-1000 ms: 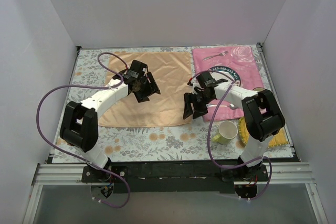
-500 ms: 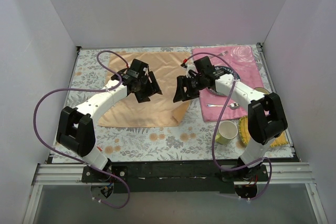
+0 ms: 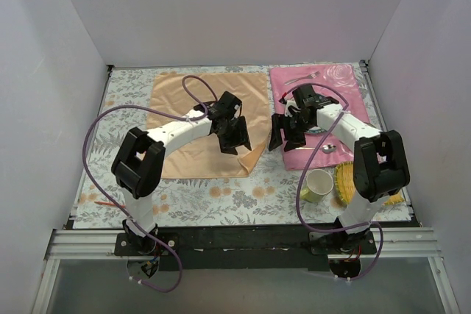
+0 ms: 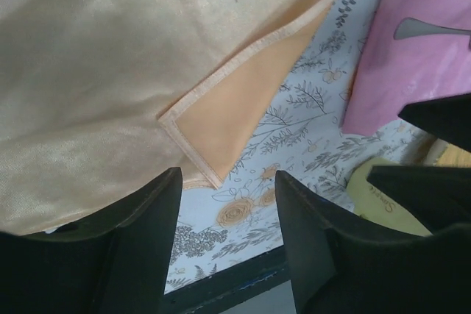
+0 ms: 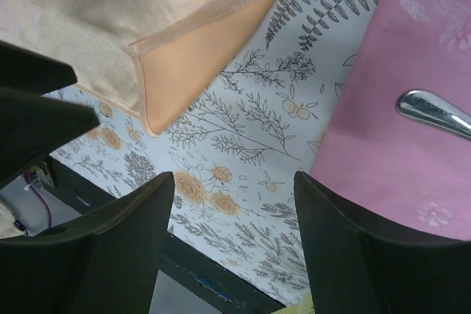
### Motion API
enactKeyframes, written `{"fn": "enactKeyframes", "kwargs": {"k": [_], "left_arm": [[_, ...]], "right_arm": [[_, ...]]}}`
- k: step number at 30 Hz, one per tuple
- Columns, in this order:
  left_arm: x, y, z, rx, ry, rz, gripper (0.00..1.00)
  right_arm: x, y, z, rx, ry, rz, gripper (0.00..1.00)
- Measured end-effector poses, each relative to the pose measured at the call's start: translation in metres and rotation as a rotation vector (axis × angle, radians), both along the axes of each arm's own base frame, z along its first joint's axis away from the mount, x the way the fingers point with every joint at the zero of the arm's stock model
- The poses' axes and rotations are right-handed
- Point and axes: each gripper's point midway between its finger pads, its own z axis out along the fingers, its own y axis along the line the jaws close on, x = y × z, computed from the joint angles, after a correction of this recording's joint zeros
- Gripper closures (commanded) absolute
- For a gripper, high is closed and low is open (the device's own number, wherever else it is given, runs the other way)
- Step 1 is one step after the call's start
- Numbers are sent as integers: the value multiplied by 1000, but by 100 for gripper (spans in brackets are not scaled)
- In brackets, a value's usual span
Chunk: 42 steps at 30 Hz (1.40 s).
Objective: Fold the napkin, place the utensils inside, and roll it up
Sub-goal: Flatten the napkin out
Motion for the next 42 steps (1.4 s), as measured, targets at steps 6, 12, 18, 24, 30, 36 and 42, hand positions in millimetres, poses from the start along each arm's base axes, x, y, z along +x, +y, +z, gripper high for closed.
{"fn": "enactKeyframes", "kwargs": {"k": [6,12,18,24,30,36,42], "left_arm": [[2,5,-18,76,25,12,57],[-3,-1,-27,153,14,-24,67],[-6,3,-46,273,18,-43,71],[-2,11,-54,350,11,-47,70],[-4,14,-61,374,26,-56,70],[-3,13,-65,377,24,-68,71],[-2,12,-65,374,17,-73,85]], "right_arm": [[-1,-7,18,14,-44,-11,27],[-5,-18,22,18,-54,-38,27],[-10,-22,16,14,-38,-42,28],[-11,-24,17,14,-41,-48,28],[-14,-28,16,14,-38,-56,28],[-18,-29,12,16,-20,-58,28],[-20,-28,12,24,-16,-55,28]]}}
